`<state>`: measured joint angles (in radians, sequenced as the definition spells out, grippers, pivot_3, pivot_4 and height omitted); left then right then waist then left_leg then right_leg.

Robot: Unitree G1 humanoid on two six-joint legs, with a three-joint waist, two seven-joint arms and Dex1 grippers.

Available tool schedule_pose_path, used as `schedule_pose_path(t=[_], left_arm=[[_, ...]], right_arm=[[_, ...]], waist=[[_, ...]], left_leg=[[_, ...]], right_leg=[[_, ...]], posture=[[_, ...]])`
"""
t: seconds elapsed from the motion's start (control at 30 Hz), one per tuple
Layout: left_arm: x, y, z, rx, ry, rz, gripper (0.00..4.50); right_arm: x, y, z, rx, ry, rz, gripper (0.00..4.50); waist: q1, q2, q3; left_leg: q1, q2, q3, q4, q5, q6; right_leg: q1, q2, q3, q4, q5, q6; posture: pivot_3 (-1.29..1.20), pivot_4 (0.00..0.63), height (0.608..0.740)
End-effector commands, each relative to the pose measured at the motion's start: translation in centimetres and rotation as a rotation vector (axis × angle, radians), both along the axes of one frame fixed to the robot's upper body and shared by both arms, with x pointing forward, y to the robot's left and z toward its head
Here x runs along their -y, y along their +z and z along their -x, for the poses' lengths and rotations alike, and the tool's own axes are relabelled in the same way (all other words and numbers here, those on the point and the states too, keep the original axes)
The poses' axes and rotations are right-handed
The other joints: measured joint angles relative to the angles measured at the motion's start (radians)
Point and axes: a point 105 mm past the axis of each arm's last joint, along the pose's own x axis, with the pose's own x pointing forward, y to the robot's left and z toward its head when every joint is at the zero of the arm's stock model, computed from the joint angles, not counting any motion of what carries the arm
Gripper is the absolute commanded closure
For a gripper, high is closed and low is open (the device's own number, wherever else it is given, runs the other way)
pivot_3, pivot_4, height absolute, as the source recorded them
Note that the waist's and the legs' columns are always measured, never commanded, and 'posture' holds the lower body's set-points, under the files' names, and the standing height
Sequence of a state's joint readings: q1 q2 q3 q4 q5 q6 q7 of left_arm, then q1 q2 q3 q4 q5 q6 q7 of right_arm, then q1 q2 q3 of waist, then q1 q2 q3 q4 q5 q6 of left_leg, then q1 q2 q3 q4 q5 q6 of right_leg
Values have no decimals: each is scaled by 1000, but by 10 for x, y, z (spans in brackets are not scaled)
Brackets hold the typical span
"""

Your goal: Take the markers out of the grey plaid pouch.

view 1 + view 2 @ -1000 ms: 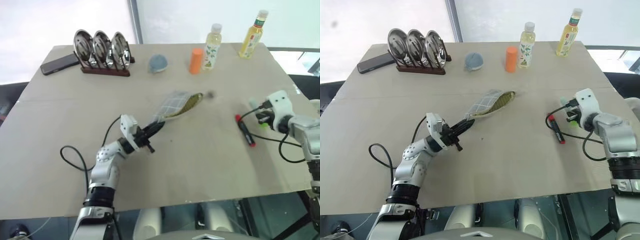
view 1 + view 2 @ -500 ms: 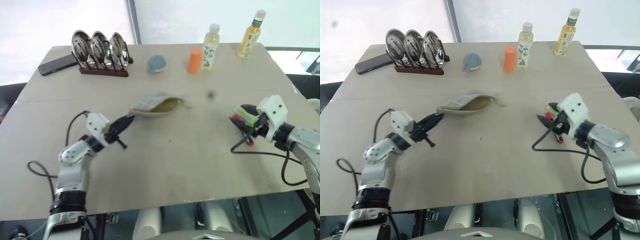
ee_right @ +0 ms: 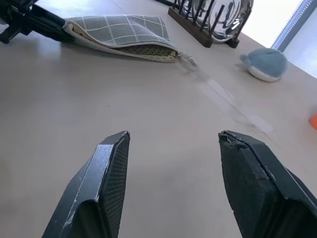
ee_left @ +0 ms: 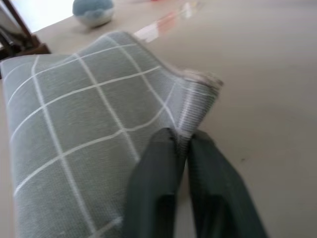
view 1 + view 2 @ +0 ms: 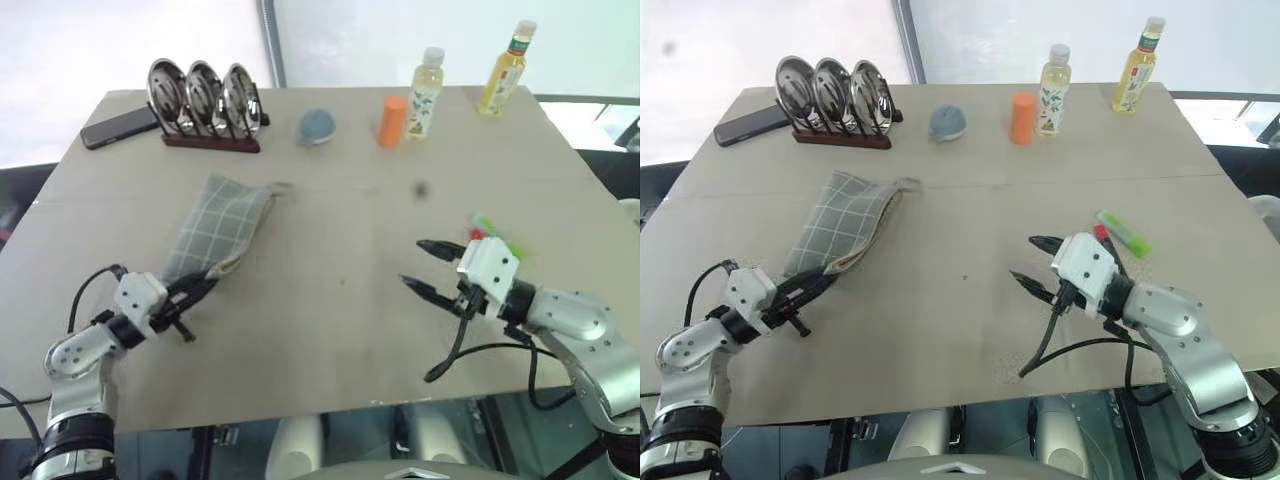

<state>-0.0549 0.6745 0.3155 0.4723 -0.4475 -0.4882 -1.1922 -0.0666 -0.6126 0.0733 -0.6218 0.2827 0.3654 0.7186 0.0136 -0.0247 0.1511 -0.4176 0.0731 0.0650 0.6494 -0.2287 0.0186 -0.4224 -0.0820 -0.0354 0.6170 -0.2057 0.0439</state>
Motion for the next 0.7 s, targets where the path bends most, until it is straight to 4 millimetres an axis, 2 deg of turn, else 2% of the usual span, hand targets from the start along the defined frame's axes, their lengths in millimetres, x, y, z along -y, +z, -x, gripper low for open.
schedule_pose_path(t=[0.03, 0.07, 0.13, 0.2, 0.3, 0.4, 0.47, 0.7], left_arm=[[4, 23, 15, 19, -63, 75, 1936], [8, 25, 22, -19, -90, 114, 1668], [15, 29, 37, -95, -135, 163, 651], [23, 33, 53, -186, -178, 214, 651], [32, 42, 61, -257, -178, 241, 651], [45, 48, 56, -286, -160, 215, 651], [51, 50, 55, -301, -164, 226, 651], [66, 49, 44, -309, -181, 182, 651]], right_arm=[[7, 6, 3, 46, 3, 6, 1584], [9, 5, 5, 32, 3, 6, 1584], [20, -1, 10, 6, -22, 29, 1584], [33, -5, 18, -35, -63, 40, 1584], [58, -11, 29, -96, -162, 42, 1584], [83, -30, 51, -192, -284, 76, 1584], [89, -37, 58, -216, -303, 101, 1584], [114, -53, 62, -262, -380, 137, 1584]], waist=[[-1, 0, 0], [-3, 0, 0], [-5, 0, 0], [-3, 0, 0], [3, 1, 1], [15, 1, 0], [12, 1, 0], [-7, 1, 0]], left_leg=[[0, 0, 0, 0, 0, 0], [0, 0, 0, 0, 0, 0], [0, 0, 1, -1, 0, 0], [0, 0, 1, -1, 0, 0], [1, 0, 0, -1, 0, -1], [1, 0, 0, 0, -3, -5], [2, 0, 1, 0, -3, -6], [4, 1, 3, 1, -3, -6]], right_leg=[[0, 0, 0, 0, 0, 0], [0, 0, 0, 0, 0, 0], [0, 0, 1, 0, 0, 0], [0, 0, 1, 0, -1, 1], [0, 0, 0, 0, -2, 4], [1, -2, -2, 0, -3, 4], [1, -2, -2, 0, -3, 4], [0, -4, -2, 0, -3, 4]], posture=[[0, 150, 740], [0, 150, 740], [0, 150, 740], [0, 150, 740], [0, 150, 740], [0, 150, 740], [0, 150, 740], [0, 150, 740]])
